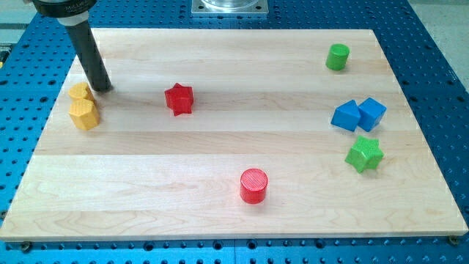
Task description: Keep red blocks at the center
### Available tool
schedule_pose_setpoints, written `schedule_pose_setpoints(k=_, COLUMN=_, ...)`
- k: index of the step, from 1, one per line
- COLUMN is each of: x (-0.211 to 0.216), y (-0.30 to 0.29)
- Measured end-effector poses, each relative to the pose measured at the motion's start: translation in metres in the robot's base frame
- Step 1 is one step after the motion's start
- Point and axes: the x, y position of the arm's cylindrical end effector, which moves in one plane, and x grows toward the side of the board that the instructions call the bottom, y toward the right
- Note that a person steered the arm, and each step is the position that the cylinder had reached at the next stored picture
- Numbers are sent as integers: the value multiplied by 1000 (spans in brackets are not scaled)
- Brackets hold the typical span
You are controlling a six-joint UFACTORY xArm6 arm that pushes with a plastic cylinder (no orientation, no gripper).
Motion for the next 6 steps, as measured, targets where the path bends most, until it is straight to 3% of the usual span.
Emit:
schedule_pose_setpoints(k=2, x=-9, y=-9)
schedule_pose_setpoints(k=3, x=-40, y=92)
schedule_pose_setpoints(k=4, x=2, y=197)
schedule_pose_setpoints(k=6, x=157, y=306)
